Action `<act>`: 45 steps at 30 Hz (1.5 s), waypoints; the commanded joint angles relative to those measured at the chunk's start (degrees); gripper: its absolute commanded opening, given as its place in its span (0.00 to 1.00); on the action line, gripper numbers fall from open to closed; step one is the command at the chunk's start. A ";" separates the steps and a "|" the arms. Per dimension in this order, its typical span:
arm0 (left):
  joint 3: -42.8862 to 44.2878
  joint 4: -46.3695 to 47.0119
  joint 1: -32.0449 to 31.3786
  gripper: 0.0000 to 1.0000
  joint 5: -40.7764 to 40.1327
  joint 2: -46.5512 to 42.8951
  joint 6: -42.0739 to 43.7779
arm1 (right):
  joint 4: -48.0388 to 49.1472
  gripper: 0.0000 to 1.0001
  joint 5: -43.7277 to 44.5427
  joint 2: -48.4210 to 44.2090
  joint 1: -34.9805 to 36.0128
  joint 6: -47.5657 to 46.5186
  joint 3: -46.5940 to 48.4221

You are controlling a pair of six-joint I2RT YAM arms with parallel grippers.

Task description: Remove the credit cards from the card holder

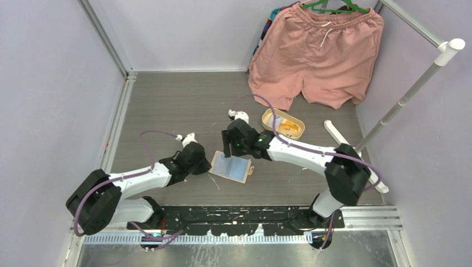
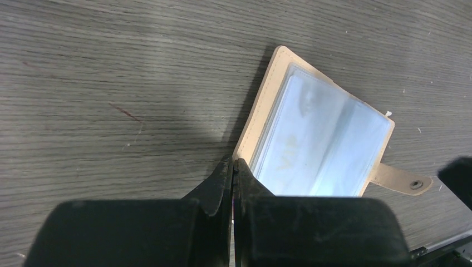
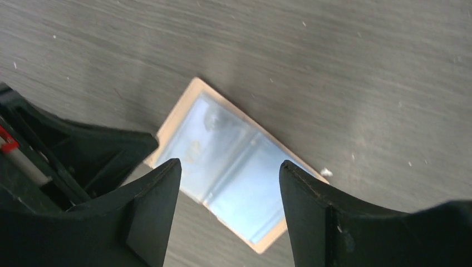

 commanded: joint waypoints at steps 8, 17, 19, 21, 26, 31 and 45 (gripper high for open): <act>-0.58 -2.87 -0.14 0.00 -2.63 -3.69 -0.31 | -0.96 0.79 9.80 14.08 5.16 -3.26 13.33; -1.69 -2.02 -0.13 0.00 -2.49 -4.30 -0.78 | 2.61 0.84 8.06 19.17 6.11 -1.79 13.97; -1.97 -1.58 -0.15 0.00 -2.38 -4.13 -1.02 | 3.22 0.84 7.87 19.91 6.38 -1.84 14.23; -2.12 -1.38 -0.15 0.00 -2.29 -4.20 -1.10 | 3.62 0.84 7.84 20.58 6.74 -1.79 14.45; -2.34 -1.41 -0.13 0.00 -2.46 -4.61 -1.00 | 4.34 0.85 7.89 22.24 7.46 -1.79 14.79; -2.65 -1.34 -0.11 0.00 -2.53 -4.77 -1.10 | 4.14 0.85 8.62 23.52 7.83 -2.07 15.22; -2.90 -1.49 -0.20 0.00 -3.56 -4.61 -1.65 | 0.96 0.85 14.23 19.40 8.01 -4.43 8.12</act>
